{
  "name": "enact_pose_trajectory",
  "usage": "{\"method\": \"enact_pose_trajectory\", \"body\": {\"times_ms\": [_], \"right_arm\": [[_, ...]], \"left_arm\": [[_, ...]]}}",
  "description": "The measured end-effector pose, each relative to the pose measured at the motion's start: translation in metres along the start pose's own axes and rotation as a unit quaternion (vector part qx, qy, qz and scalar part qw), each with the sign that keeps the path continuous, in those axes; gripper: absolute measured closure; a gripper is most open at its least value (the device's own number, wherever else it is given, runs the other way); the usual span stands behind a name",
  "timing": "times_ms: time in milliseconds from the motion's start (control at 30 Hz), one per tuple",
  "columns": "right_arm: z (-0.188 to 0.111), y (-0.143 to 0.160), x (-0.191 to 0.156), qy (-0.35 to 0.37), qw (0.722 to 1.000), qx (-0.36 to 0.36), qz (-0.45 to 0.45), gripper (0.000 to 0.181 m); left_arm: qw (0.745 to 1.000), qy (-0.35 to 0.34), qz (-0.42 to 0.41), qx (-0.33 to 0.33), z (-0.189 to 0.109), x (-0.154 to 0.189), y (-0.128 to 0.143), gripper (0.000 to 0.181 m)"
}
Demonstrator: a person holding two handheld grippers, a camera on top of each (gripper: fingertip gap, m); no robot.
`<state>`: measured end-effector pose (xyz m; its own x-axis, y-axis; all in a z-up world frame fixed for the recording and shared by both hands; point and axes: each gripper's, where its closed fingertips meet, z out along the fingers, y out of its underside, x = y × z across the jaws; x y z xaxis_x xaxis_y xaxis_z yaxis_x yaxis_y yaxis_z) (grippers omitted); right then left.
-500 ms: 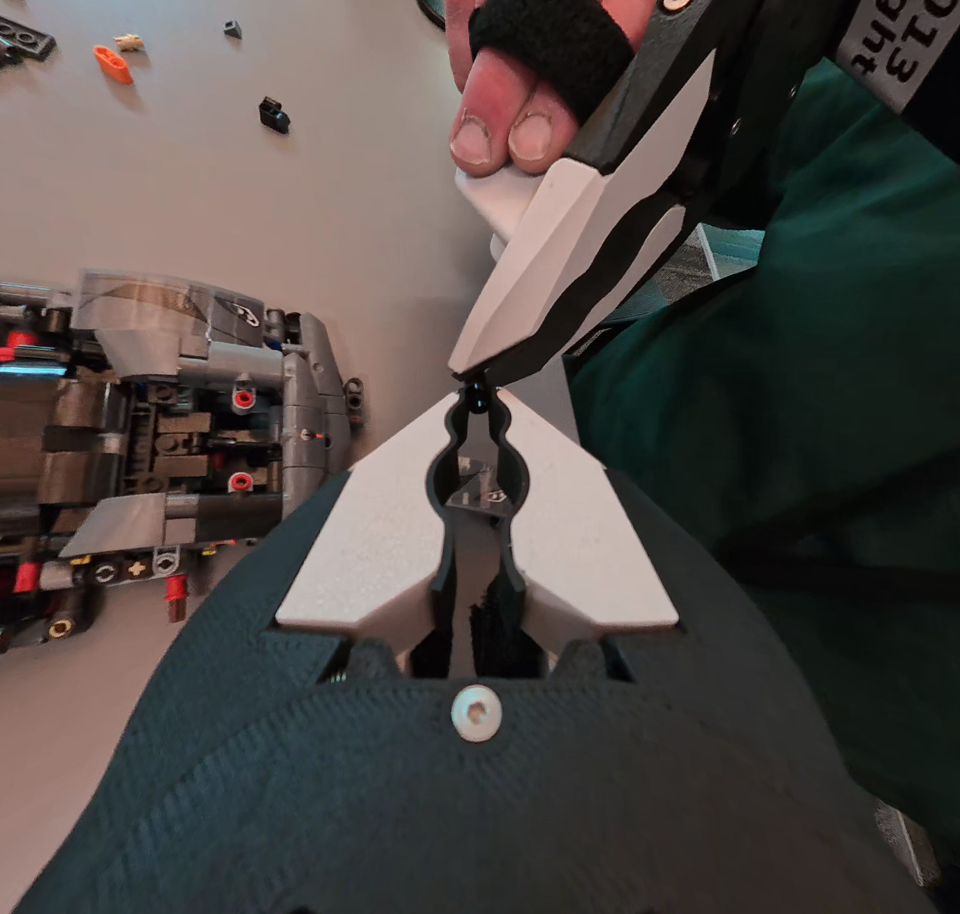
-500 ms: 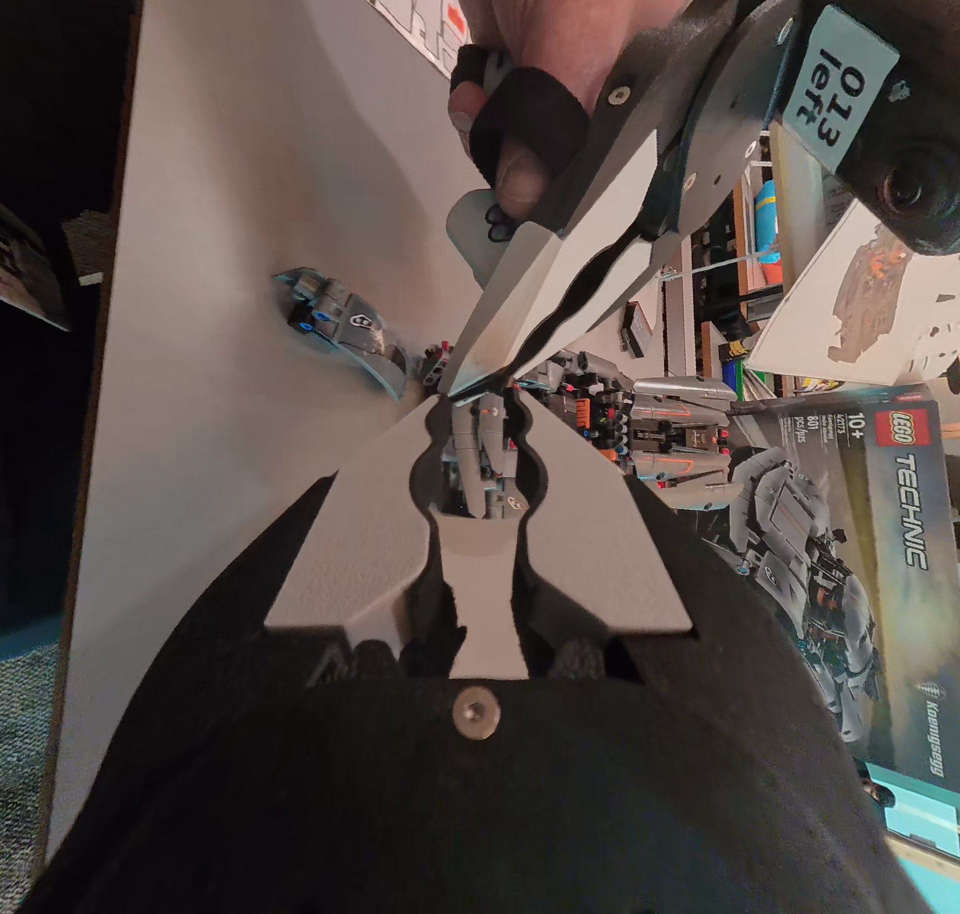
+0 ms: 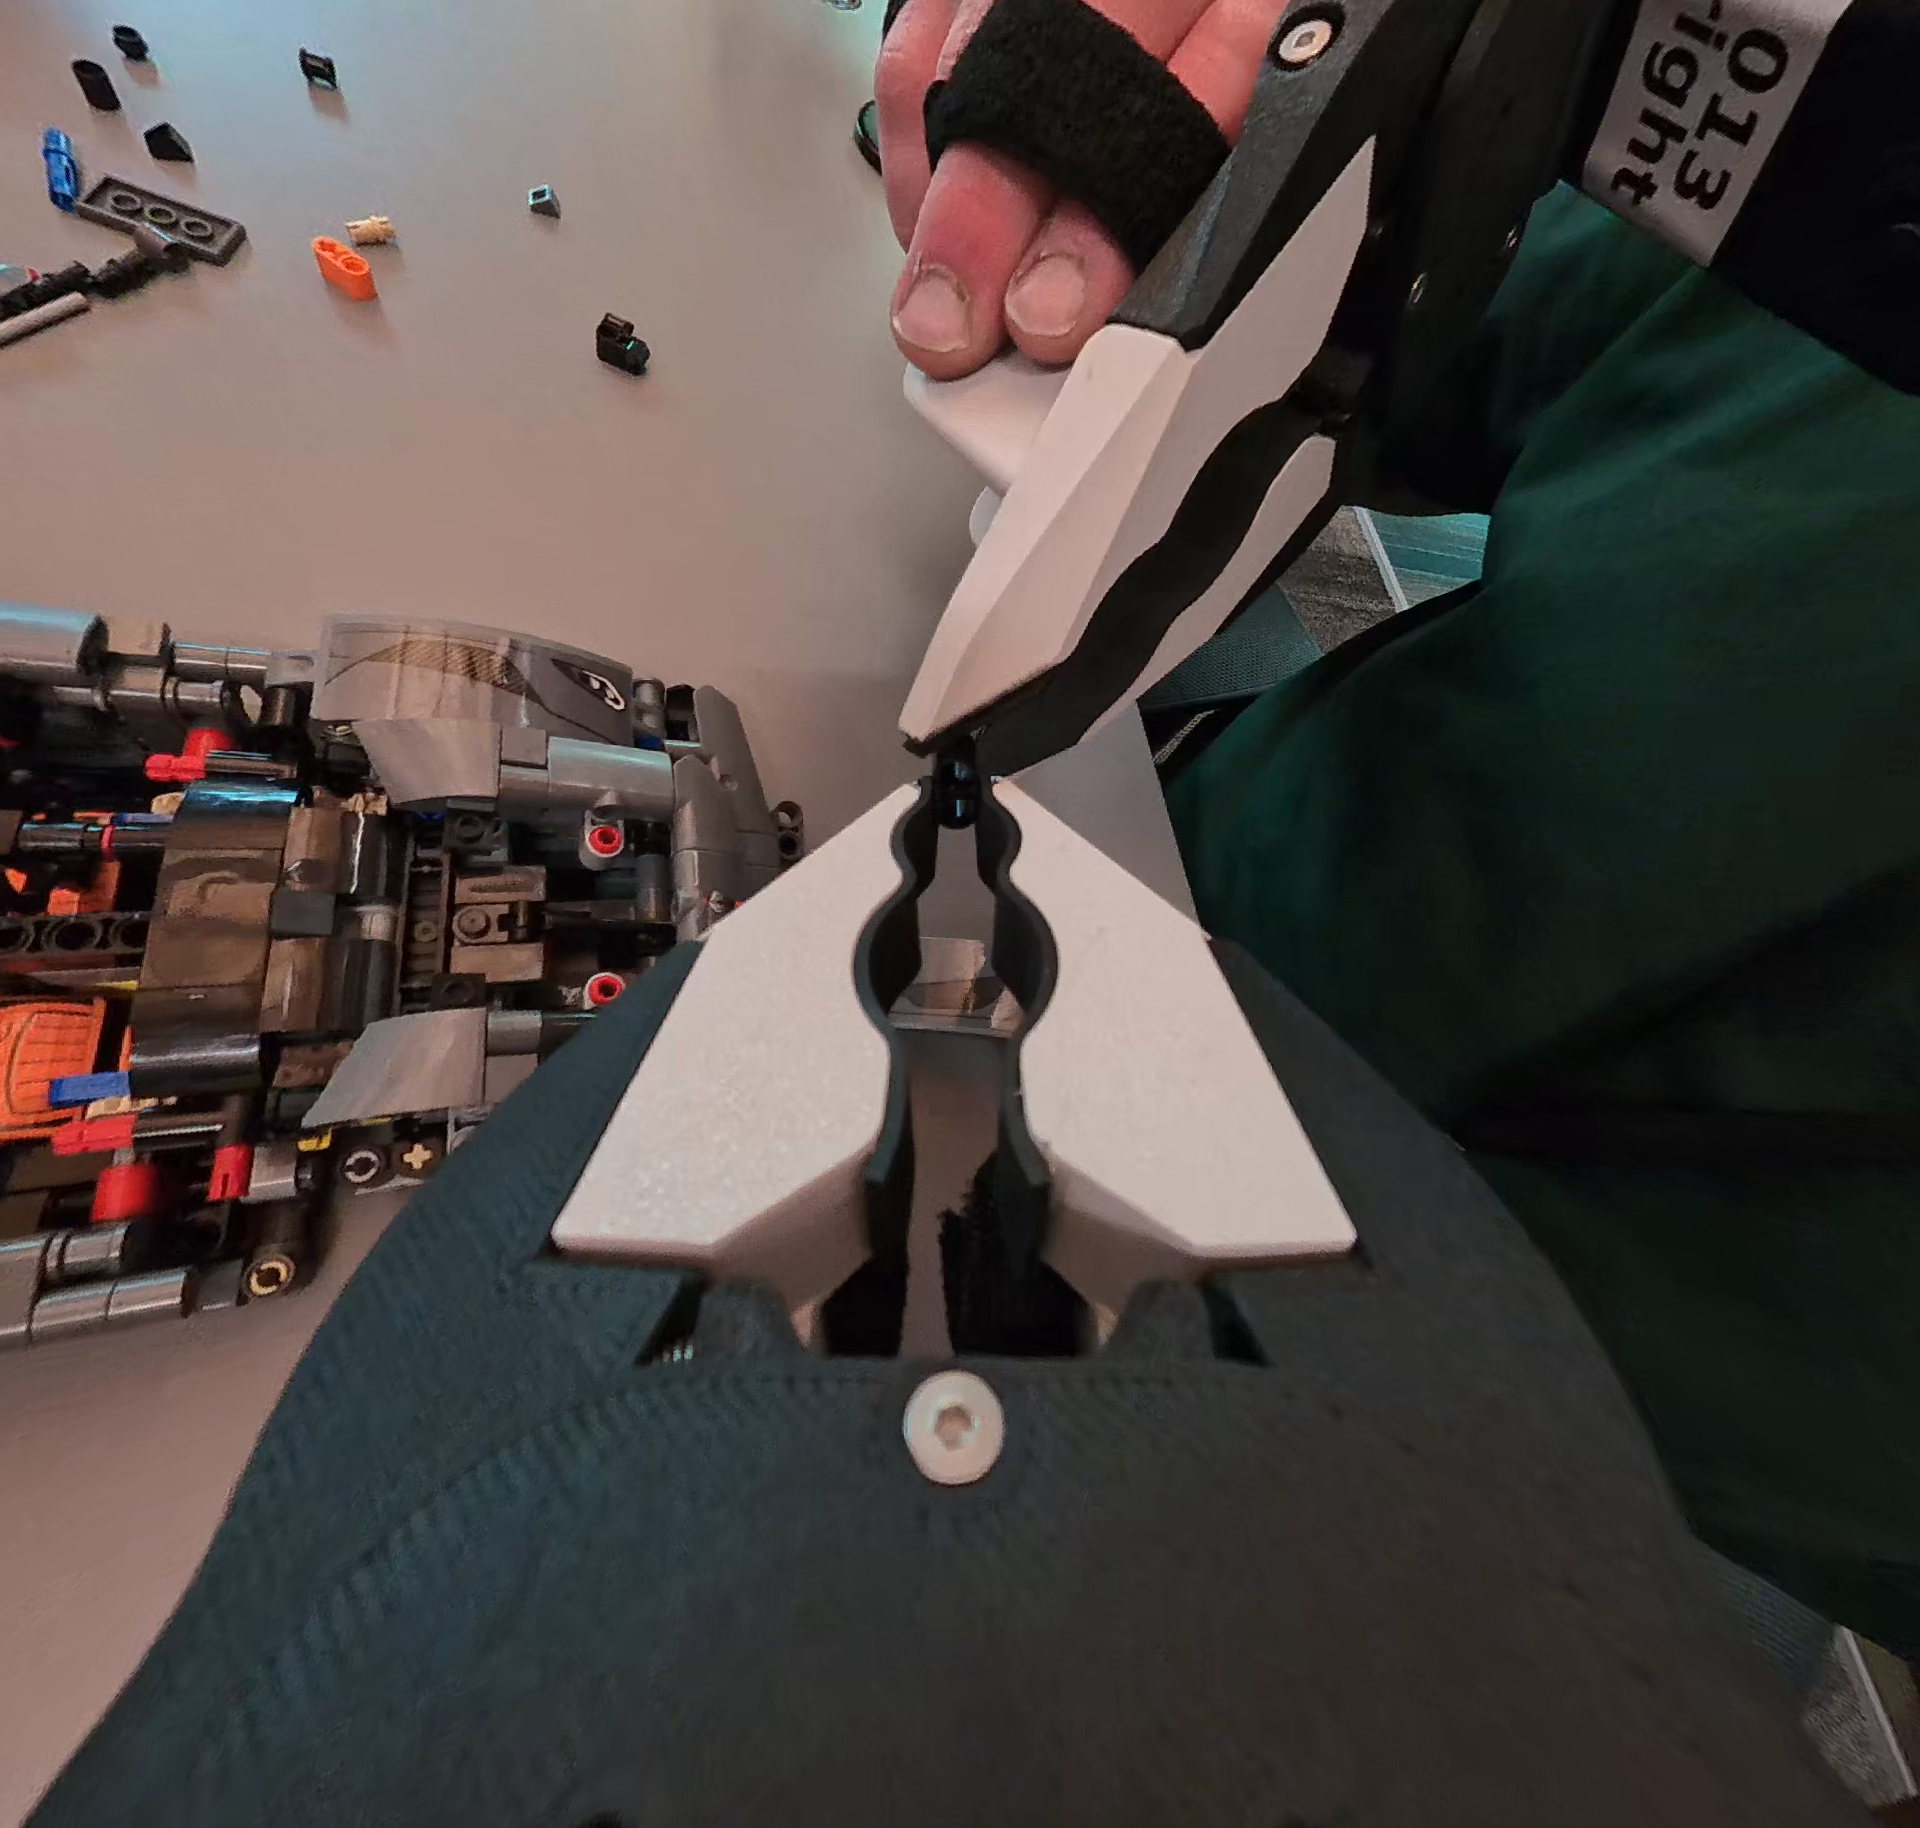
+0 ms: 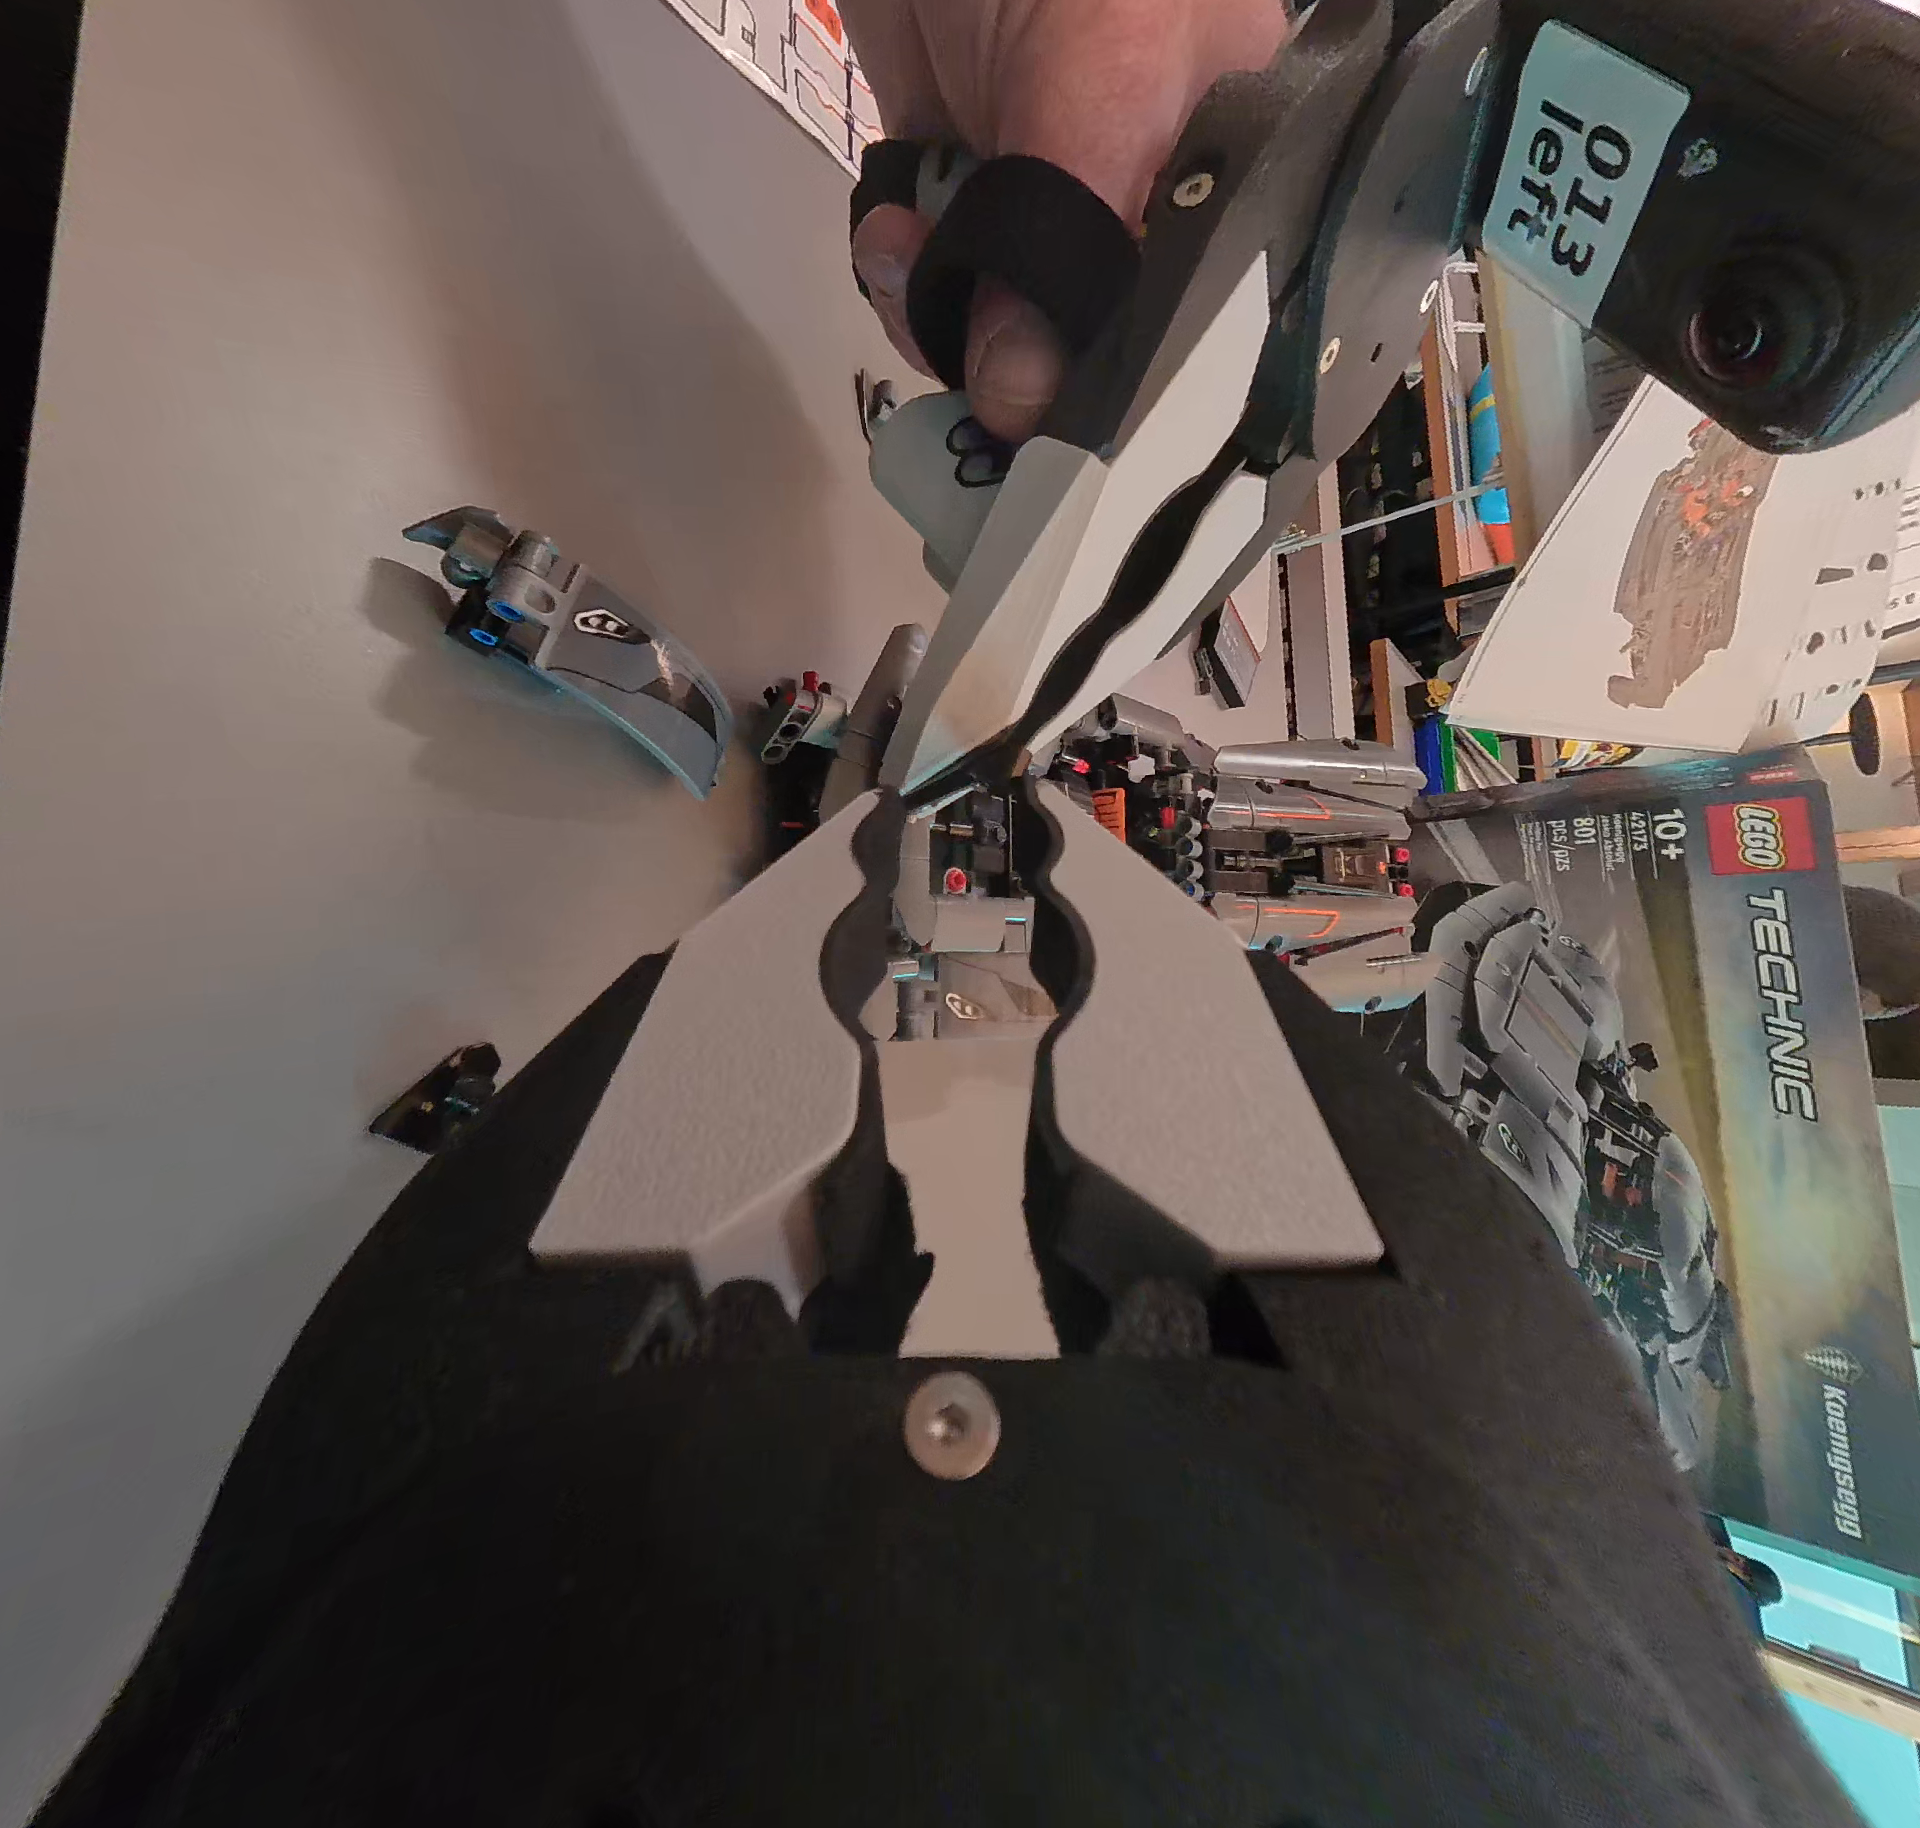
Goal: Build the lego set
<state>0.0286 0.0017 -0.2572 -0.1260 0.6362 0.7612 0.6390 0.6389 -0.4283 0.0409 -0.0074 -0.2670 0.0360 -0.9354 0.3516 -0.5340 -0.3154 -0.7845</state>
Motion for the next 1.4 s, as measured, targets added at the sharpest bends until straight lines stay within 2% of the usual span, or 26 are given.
{"method": "enact_pose_trajectory", "body": {"times_ms": [733,1133,1400], "right_arm": [[0.007,0.007,0.011,0.009,1.0,-0.004,0.016,0.163],[0.006,0.013,0.019,-0.005,0.994,0.016,0.11,0.163],[-0.002,0.004,0.026,-0.028,0.976,0.072,0.202,0.16]], "left_arm": [[0.999,-0.024,0.009,0.025,-0.005,-0.013,-0.005,0.177],[0.994,-0.082,0.063,0.038,-0.008,-0.02,-0.017,0.177],[0.99,-0.109,0.079,0.042,-0.01,-0.024,-0.02,0.177]]}}
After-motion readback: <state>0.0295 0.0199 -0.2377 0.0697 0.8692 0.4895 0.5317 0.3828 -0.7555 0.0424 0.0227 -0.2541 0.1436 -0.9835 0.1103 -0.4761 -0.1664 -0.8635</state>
